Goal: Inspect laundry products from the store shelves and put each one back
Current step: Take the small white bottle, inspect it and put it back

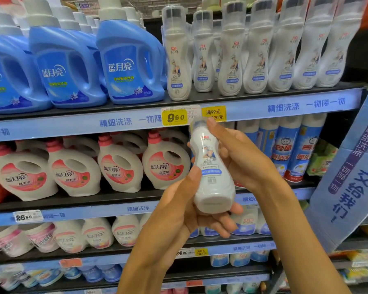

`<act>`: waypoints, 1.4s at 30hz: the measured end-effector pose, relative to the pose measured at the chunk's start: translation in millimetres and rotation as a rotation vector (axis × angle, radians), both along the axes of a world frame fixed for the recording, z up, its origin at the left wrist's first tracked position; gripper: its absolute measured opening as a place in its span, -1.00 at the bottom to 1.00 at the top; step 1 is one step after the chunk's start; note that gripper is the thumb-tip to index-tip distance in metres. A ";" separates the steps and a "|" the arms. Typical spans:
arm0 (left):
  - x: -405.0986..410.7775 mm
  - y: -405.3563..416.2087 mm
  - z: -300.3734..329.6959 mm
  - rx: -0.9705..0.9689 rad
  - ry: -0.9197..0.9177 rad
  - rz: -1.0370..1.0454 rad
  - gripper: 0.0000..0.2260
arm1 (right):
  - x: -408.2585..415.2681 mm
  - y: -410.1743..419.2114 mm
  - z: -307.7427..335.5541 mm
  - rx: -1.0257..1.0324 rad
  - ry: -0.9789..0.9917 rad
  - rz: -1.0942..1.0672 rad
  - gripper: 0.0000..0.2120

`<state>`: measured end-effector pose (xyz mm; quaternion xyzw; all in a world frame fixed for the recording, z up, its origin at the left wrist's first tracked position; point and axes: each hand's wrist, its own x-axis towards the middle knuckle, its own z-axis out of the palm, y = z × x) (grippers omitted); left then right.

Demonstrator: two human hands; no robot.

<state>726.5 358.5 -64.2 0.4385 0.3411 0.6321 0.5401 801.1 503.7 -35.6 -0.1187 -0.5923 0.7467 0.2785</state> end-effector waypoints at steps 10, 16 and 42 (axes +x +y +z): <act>-1.1 4.6 -6.4 -0.070 -0.011 0.088 -0.57 | -5.8 2.5 -6.5 -0.064 -0.096 0.004 -0.59; -5.3 5.9 -15.0 -0.108 0.082 0.177 -0.61 | -3.5 4.3 1.1 -0.027 0.033 -0.086 -0.56; -35.4 35.9 -46.4 0.099 0.360 0.599 -0.62 | 18.8 -16.2 -6.9 0.511 0.220 0.014 -0.47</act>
